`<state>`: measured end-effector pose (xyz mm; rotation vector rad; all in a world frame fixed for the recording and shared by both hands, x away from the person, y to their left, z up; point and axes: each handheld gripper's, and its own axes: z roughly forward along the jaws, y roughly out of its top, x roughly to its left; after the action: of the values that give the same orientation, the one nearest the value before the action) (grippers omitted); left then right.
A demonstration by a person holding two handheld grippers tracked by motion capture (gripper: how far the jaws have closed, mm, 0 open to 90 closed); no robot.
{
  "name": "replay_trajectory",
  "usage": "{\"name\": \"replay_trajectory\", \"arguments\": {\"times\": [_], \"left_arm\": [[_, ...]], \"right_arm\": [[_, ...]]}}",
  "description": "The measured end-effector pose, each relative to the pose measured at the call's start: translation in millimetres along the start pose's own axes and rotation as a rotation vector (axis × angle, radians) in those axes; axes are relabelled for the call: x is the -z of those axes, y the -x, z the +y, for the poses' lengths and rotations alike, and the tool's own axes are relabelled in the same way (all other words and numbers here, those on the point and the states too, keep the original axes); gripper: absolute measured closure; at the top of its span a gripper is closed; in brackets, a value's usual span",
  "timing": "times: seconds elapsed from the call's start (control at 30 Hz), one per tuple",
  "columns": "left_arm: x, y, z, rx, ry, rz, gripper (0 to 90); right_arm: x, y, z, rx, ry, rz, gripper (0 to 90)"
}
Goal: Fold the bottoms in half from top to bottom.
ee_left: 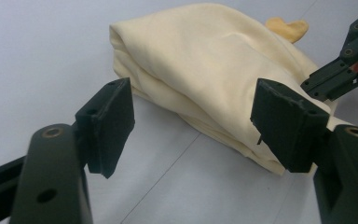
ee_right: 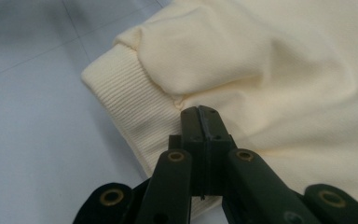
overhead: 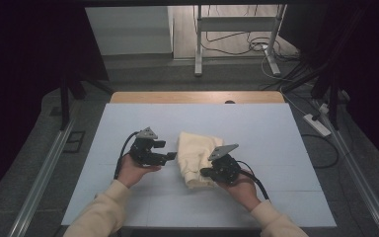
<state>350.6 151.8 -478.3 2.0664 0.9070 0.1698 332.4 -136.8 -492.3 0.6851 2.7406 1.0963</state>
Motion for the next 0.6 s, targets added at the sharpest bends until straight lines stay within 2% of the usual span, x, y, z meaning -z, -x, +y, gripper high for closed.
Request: {"name": "replay_trajectory", "arguments": {"times": [0.33,0.4,0.6], "left_arm": [[0.4,0.3,-0.1,-0.003,0.001,0.003,29.5],[1.2,0.5,0.1,-0.003,0.003,0.003,29.5],[4.0,-0.2,-0.5,0.003,0.015,-0.002,29.5]], "right_arm": [[1.4,0.3,-1.3,-0.002,0.021,-0.002,89.4],[4.2,0.8,-0.6,0.007,0.035,-0.007,89.3],[19.0,7.3,-0.2,-0.009,0.075,-0.036,89.0]]}}
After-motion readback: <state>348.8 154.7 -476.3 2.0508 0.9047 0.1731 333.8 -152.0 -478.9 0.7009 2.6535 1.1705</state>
